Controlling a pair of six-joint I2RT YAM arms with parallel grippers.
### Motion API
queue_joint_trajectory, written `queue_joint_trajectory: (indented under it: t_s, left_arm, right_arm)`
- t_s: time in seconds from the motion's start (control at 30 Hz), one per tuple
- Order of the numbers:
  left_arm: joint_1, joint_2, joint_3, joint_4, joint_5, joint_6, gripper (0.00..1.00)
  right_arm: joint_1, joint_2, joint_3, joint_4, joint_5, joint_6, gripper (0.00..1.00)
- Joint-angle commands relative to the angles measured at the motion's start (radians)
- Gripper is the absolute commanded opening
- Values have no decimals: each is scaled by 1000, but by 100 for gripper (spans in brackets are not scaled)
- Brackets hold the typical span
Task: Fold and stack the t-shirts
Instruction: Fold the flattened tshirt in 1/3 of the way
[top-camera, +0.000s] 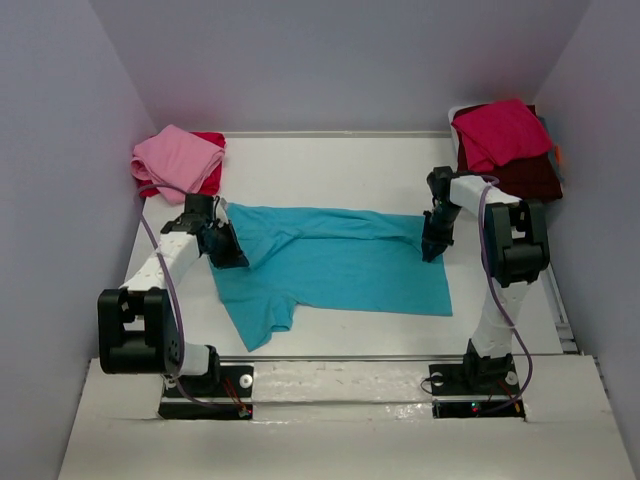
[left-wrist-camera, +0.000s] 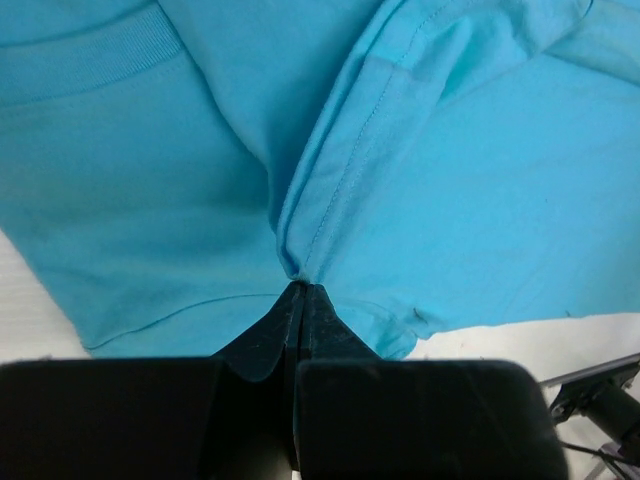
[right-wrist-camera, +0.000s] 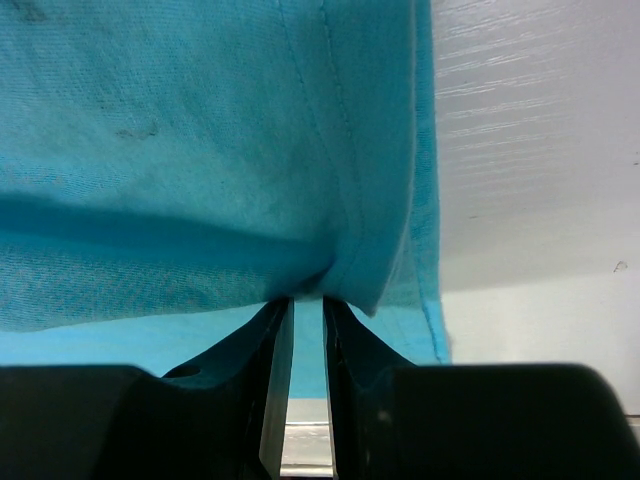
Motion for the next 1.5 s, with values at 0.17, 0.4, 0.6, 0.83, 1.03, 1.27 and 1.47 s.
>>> queue_joint_trajectory:
  t_s: [0.17, 0.4, 0.6, 0.83, 1.03, 1.27, 1.47]
  left_arm:
    - [-62, -36, -60, -20, 54, 38, 6]
    - [-128, 16, -62, -69, 19, 43, 6]
    - [-146, 47, -66, -113, -6, 44, 6]
    - [-156, -2, -97, -130, -14, -22, 6]
    - [-156, 1, -67, -149, -75, -30, 6]
    - [-156, 64, -10, -130, -95, -39, 6]
    - [-156, 101, 22, -138, -126, -25, 6]
  right_arm:
    - [10, 26, 23, 13, 14, -10, 24]
    - [19, 21, 33, 7, 15, -7, 23]
    - [19, 18, 30, 7, 17, -7, 24]
    - [19, 7, 23, 8, 34, 5, 23]
    - [19, -16, 13, -1, 107, 37, 23]
    - [19, -2, 66, -42, 184, 60, 8]
    - [-9, -17, 83, -68, 235, 65, 8]
